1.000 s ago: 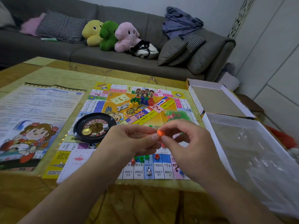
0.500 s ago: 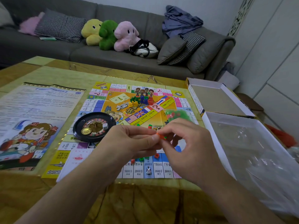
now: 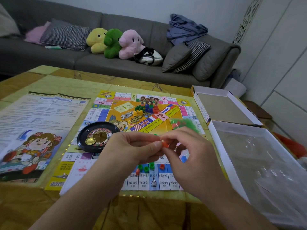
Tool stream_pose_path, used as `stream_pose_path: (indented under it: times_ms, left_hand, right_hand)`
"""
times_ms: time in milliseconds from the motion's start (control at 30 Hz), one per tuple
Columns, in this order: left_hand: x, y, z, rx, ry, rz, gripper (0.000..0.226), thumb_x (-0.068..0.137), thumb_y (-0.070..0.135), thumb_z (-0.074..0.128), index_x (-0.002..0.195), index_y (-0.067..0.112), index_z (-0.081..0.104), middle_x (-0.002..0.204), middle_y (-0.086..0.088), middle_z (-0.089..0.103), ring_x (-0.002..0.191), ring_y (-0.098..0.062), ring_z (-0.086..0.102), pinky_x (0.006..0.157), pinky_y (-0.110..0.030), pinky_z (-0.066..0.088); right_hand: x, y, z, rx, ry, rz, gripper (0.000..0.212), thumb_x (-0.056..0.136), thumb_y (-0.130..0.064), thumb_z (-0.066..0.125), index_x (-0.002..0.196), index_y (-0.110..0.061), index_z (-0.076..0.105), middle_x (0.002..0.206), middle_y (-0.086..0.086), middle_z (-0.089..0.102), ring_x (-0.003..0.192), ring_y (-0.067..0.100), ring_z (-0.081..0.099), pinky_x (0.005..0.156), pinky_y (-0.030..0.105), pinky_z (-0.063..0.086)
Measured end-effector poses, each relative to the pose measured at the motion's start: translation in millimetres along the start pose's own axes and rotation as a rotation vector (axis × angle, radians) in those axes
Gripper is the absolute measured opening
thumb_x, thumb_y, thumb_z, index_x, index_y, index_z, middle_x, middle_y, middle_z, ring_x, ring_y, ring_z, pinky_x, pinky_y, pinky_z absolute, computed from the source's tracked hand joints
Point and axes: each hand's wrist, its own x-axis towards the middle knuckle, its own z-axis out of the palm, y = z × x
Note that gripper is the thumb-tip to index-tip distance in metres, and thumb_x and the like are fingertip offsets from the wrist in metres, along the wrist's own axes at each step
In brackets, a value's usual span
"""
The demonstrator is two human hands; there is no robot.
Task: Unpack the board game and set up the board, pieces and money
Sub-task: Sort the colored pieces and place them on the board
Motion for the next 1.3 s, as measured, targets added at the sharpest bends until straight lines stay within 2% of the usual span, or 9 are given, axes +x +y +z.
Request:
stream_pose_path:
  times_ms: [67,233,500,667,967,1167,1300]
  left_hand:
    - [-1,1,1,0.07,0.026,0.045,0.019,0.08,0.005,0.081,0.099,0.006,0.081,0.09,-0.016,0.08,0.088,-0.032,0.079,0.085,-0.042,0.062]
    - [-2,1,1,0.168,0.016,0.084,0.021,0.079,0.011,0.084,0.1,0.014,0.082,0.09,-0.009,0.081,0.086,-0.028,0.079,0.082,-0.04,0.064]
    - [0,-1,0,0.161,-0.103,0.068,0.022,0.093,0.007,0.07,0.114,0.008,0.077,0.097,-0.012,0.081,0.094,-0.025,0.079,0.081,-0.032,0.064]
    - [-2,0,1,0.041,-0.142,0.022,0.023,0.101,0.0,0.057,0.118,0.001,0.072,0.101,-0.02,0.079,0.099,-0.03,0.078,0.085,-0.035,0.064]
    - [-5,-7,5,0.08,-0.072,0.026,0.018,0.098,0.002,0.064,0.11,0.005,0.077,0.096,-0.018,0.08,0.094,-0.031,0.079,0.088,-0.041,0.063]
    - [-5,4,0,-0.003,-0.047,0.024,0.019,0.092,0.001,0.067,0.109,0.0,0.075,0.095,-0.019,0.08,0.092,-0.03,0.079,0.08,-0.034,0.065]
    - [-5,3,-1,-0.057,-0.054,-0.004,0.023,0.089,0.002,0.066,0.111,-0.001,0.073,0.098,-0.021,0.079,0.094,-0.032,0.079,0.079,-0.034,0.065]
  right_hand:
    - [-1,-1,1,0.005,-0.006,0.016,0.029,0.09,-0.008,0.08,0.11,-0.028,0.074,0.099,-0.017,0.064,0.089,0.014,0.066,0.069,0.027,0.056]
    - [0,2,-1,0.023,-0.013,0.013,0.022,0.089,-0.005,0.082,0.102,-0.022,0.076,0.099,-0.01,0.066,0.089,0.016,0.066,0.067,0.028,0.055]
    - [-1,8,-4,-0.007,-0.001,-0.016,0.02,0.089,0.0,0.079,0.099,-0.017,0.077,0.097,-0.008,0.066,0.092,0.015,0.065,0.07,0.03,0.053]
    - [-1,7,-4,0.035,0.013,-0.023,0.024,0.085,0.006,0.08,0.096,-0.015,0.078,0.094,-0.009,0.067,0.092,0.015,0.065,0.072,0.031,0.053]
    - [-6,3,5,-0.007,0.076,-0.051,0.023,0.083,0.012,0.077,0.09,-0.009,0.077,0.09,-0.007,0.064,0.088,0.01,0.064,0.069,0.026,0.053]
    - [3,2,-2,0.083,0.042,0.111,0.031,0.089,0.002,0.077,0.099,-0.027,0.079,0.094,-0.016,0.071,0.094,0.011,0.07,0.073,0.031,0.06]
    - [3,1,-5,0.302,0.054,0.274,0.034,0.091,0.002,0.076,0.092,-0.031,0.077,0.09,-0.008,0.076,0.088,0.017,0.075,0.074,0.041,0.064]
